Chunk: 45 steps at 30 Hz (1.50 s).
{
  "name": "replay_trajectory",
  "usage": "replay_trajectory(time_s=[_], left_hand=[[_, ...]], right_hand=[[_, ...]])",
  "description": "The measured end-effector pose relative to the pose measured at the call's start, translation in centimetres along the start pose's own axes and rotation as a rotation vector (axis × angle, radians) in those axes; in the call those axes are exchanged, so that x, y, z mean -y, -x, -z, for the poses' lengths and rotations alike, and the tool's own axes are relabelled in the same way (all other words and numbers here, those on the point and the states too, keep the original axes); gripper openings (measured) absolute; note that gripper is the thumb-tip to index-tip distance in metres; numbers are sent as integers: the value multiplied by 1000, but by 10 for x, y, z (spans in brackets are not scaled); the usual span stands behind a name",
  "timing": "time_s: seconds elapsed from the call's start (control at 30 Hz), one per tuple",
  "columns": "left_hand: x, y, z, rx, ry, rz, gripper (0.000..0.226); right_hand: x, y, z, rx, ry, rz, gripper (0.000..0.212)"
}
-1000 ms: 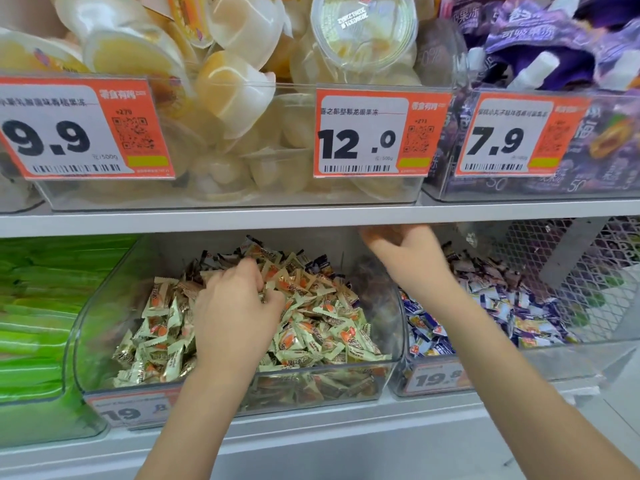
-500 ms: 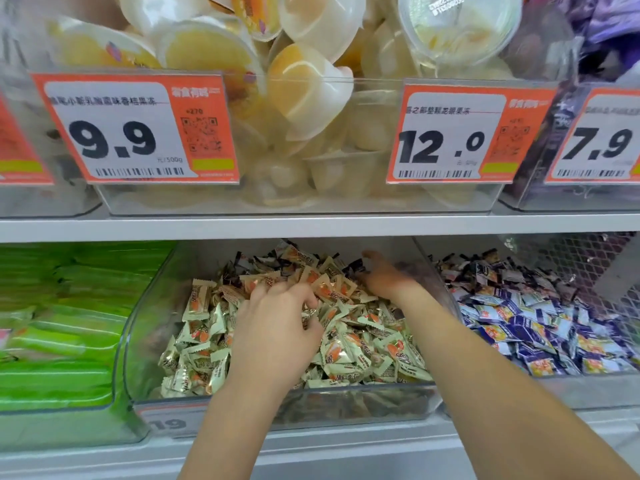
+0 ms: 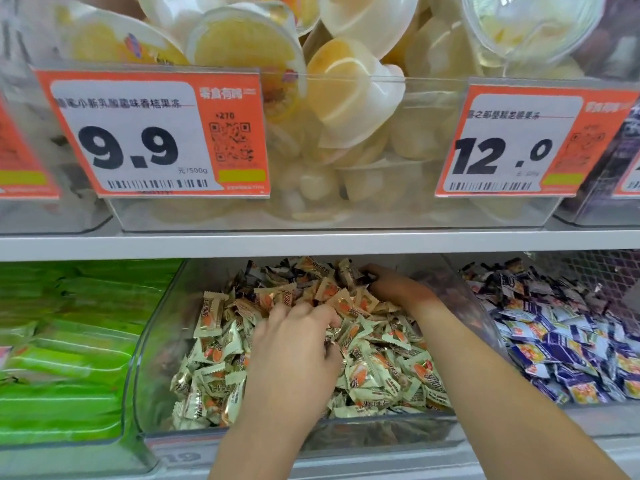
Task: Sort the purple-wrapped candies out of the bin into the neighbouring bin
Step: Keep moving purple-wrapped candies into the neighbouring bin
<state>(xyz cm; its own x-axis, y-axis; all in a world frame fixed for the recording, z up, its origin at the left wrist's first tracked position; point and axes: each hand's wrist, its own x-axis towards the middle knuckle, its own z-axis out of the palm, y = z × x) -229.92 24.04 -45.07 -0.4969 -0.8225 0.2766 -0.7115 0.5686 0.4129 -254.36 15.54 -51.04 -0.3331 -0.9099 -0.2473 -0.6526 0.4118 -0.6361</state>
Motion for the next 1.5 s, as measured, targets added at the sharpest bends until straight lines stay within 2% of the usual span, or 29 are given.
replay_trajectory(time_s=[0.1, 0.2, 0.4, 0.57, 0.67, 0.73, 0.83, 0.9, 0.97, 1.03, 1.1, 1.2, 1.3, 1.33, 1.43, 1.5], left_hand=[[-2, -2, -2, 1, -13, 4, 32], [-4, -3, -4, -2, -15, 0, 30], [-5, -5, -2, 24, -18, 12, 29], [-7, -2, 3, 23, 9, 23, 22], [-9, 0, 5, -16, 63, 22, 20], [-11, 0, 3, -52, 105, 19, 25], [-15, -4, -2, -111, 200, 14, 46], [-20, -7, -5, -122, 296, -13, 55], [-26, -10, -8, -101, 422, -31, 50], [-29, -12, -9, -115, 494, -46, 29], [-28, -14, -8, -180, 491, -26, 17], [-19, -15, -2, -260, 464, 45, 17], [-7, -14, 2, -230, 342, 92, 22], [-4, -13, 2, -204, 295, 101, 24], [-6, -9, 2, -121, 200, 103, 27], [-8, -7, 2, -84, 183, 99, 26]], right_hand=[[6, -4, -1, 76, 17, 17, 53], [8, -3, -5, 75, -20, 21, 51], [19, 22, -3, -265, -101, 172, 32], [35, 65, 6, -345, -91, 220, 48], [42, 94, 11, -350, -263, 260, 32], [46, 116, 15, -306, -426, 255, 27], [43, 136, 20, -183, -671, 178, 46], [41, 147, 23, -82, -797, 155, 41], [43, 155, 23, 36, -915, 160, 29], [44, 158, 19, 88, -973, 185, 25], [45, 161, 16, 38, -875, 214, 26], [40, 169, 20, -185, -553, 282, 23], [29, 180, 36, -340, -316, 368, 8], [24, 184, 43, -392, -265, 367, 11], [-1, 190, 65, -548, -208, 285, 29], [-24, 192, 82, -565, -271, 166, 30]])
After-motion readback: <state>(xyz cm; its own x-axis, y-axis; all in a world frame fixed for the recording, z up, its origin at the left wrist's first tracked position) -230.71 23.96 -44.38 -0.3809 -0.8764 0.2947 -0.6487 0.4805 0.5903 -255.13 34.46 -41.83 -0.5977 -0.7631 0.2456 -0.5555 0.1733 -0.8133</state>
